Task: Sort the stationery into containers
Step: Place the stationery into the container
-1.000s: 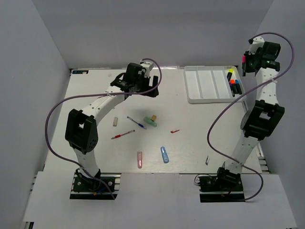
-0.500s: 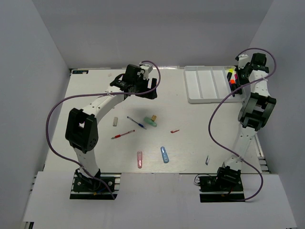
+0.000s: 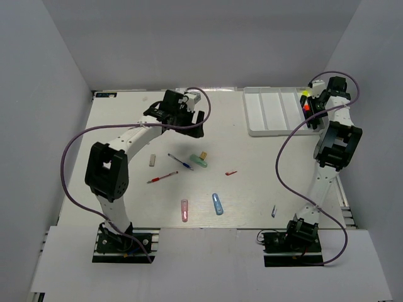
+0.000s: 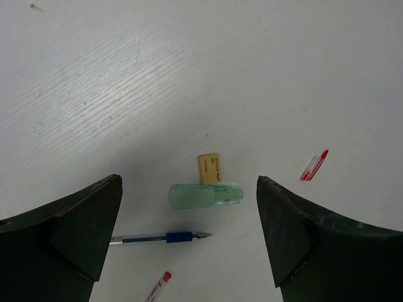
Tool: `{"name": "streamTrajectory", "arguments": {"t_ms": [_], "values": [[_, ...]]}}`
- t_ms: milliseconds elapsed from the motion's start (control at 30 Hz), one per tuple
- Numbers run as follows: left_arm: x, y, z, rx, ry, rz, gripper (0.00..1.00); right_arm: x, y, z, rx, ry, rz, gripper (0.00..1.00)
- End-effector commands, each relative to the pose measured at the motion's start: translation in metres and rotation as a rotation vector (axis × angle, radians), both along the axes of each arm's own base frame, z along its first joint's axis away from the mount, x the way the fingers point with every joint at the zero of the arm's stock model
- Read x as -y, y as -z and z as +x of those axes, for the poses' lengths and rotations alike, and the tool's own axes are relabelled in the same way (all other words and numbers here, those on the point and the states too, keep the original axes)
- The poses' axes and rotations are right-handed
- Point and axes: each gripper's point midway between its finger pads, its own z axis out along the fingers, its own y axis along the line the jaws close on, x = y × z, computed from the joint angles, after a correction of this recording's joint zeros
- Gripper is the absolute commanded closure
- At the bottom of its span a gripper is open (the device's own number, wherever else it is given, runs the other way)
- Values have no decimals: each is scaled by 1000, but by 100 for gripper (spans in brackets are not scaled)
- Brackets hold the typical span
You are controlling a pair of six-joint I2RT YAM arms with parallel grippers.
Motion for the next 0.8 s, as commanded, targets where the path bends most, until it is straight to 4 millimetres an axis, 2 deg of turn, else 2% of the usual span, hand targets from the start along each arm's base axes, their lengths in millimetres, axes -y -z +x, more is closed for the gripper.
{"name": "streamTrajectory", "arguments": {"t_ms": [0, 33, 67, 133, 167, 200, 233, 267, 300, 333, 367, 400, 433, 467, 500, 533, 567, 600, 667, 700, 733, 767], "values": [[-15, -24, -17, 29, 86, -15, 5, -1, -19, 4, 42, -4, -7, 58], [-22, -17, -21, 38, 123, 14, 5, -4, -23, 3, 46, -12, 6, 57], [-29, -23, -24, 47, 130, 9, 6, -6, -35, 2, 63, -13, 12, 56], [-42, -21, -28, 71, 153, 39, 8, -15, -46, 1, 77, -29, 39, 53], [-48, -17, -32, 67, 159, 52, 9, -17, -62, -2, 96, -30, 43, 53], [-58, -25, -33, 88, 157, 54, 10, -20, -70, -3, 106, -33, 52, 53], [-63, -28, -34, 115, 182, 70, 10, -27, -92, -5, 145, -53, 68, 53], [-68, -28, -39, 106, 192, 78, 11, -31, -99, -12, 150, -63, 83, 53], [-71, -37, -44, 126, 207, 70, 11, -35, -108, -16, 165, -75, 93, 53], [-76, -40, -45, 143, 222, 79, 11, -48, -138, -23, 223, -117, 109, 53], [-77, -40, -51, 136, 239, 80, 11, -55, -150, -27, 248, -143, 118, 53], [-81, -43, -54, 138, 243, 74, 11, -64, -150, -37, 242, -164, 140, 53], [-84, -47, -59, 138, 249, 64, 11, -80, -179, -47, 298, -215, 162, 53], [-84, -45, -64, 125, 254, 61, 11, -89, -189, -55, 313, -239, 182, 53], [-84, -44, -68, 114, 258, 58, 11, -106, -191, -65, 311, -286, 224, 52], [-85, -41, -75, 93, 267, 58, 11, -118, -214, -77, 350, -341, 211, 51], [-86, -40, -78, 89, 272, 63, 12, -130, -214, -92, 322, -378, 239, 52], [-87, -34, -83, 75, 285, 69, 12, -151, -226, -108, 330, -452, 276, 54], [-91, -35, -88, 108, 302, 104, 14, -175, -218, -135, 273, -603, 245, 63], [-96, -27, -89, 101, 275, 123, 14, -197, -198, -168, 180, -666, 247, 69], [-96, -32, -86, 128, 260, 119, 15, -219, -183, -184, 139, -745, 221, 71], [-94, -33, -87, 128, 254, 106, 14, -227, -168, -198, 125, -816, 161, 73]]}}
